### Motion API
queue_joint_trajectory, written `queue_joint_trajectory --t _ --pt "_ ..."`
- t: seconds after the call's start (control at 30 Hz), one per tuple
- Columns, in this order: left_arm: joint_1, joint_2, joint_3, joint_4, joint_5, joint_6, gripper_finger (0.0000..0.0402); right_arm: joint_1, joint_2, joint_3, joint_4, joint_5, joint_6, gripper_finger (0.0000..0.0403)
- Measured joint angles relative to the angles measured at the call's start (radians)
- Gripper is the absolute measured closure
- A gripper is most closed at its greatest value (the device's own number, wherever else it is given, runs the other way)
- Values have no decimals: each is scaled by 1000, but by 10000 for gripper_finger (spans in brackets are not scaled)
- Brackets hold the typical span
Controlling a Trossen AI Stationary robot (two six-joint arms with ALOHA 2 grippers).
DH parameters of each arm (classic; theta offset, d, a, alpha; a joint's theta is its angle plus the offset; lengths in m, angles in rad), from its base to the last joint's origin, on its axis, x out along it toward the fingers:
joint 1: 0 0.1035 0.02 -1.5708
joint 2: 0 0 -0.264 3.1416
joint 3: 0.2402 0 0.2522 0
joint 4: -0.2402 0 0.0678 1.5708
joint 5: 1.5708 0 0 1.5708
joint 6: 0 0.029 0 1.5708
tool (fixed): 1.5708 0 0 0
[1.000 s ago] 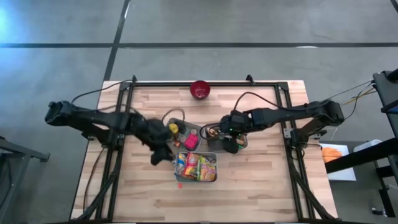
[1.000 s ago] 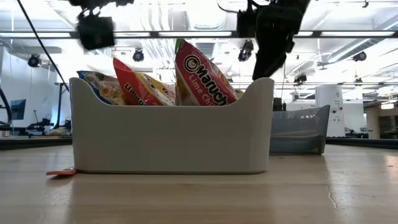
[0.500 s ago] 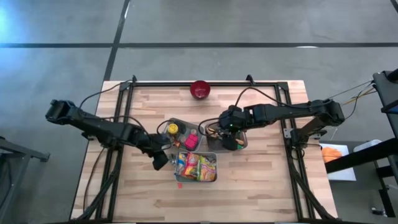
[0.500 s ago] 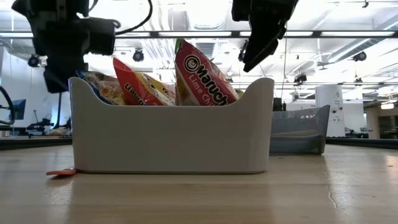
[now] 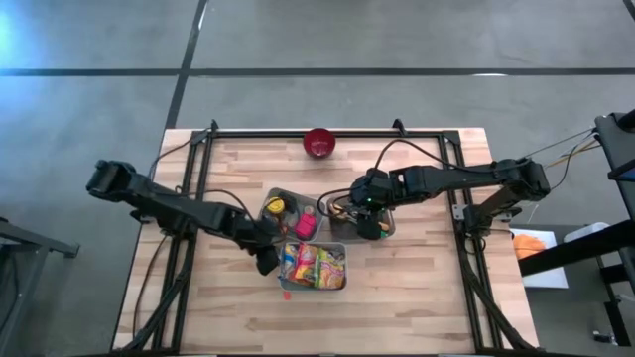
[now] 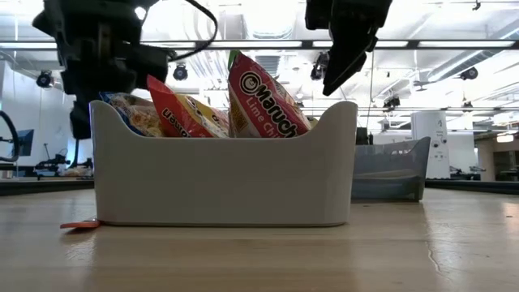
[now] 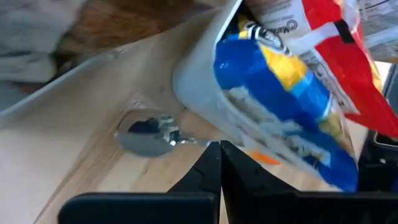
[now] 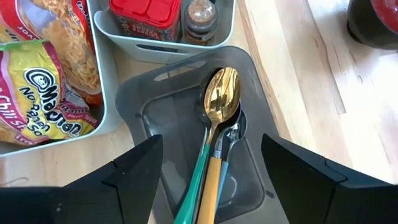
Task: Pick & Place Food Item
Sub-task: Put the orange spoon into the black bin
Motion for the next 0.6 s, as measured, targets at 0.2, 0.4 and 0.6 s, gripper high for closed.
queue_joint_trajectory --t 0.2,0.4,0.6 --pt "0 68 55 1 14 34 396 0 0 5 -26 0 0 131" --pt "0 110 117 45 41 99 396 0 0 5 -48 0 -11 131" --pt "0 191 168 44 75 170 396 0 -3 5 -53 -2 -12 131"
